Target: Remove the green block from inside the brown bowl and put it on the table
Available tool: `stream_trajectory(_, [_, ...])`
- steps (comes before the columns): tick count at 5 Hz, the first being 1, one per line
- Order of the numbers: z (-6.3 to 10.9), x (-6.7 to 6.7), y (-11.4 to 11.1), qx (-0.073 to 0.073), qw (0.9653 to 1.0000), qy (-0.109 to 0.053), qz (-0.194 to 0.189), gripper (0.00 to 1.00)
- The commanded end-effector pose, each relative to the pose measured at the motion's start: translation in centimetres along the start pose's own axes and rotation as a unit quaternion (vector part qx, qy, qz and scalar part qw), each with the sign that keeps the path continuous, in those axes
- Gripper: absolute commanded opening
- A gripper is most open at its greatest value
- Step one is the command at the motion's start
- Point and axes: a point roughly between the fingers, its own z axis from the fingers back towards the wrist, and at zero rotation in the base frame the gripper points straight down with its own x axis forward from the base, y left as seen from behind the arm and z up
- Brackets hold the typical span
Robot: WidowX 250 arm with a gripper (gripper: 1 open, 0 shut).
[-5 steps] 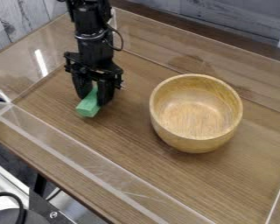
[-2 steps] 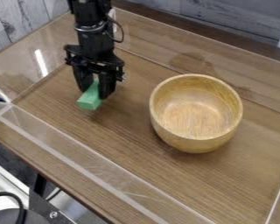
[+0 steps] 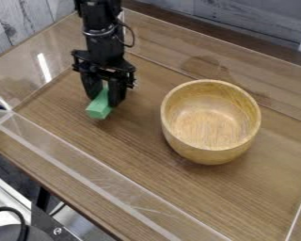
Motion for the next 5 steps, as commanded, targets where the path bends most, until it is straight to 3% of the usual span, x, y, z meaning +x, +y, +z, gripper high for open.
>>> stream_trajectory(1, [2.0,1.1,0.1,0.006,0.9995,-0.03,-0.002,1.0])
stream_trajectory(3, [4.8,1.3,-0.3,0.002,0.9988,-0.049,-0.003,1.0])
stream_trajectory(4, [8.0,1.3,-1.1,0.006,0.9973,-0.073,-0.005,1.0])
stream_trajectory(5, [10.4,0.9,-2.3,0.007,0.9963,-0.085,-0.004,1.0])
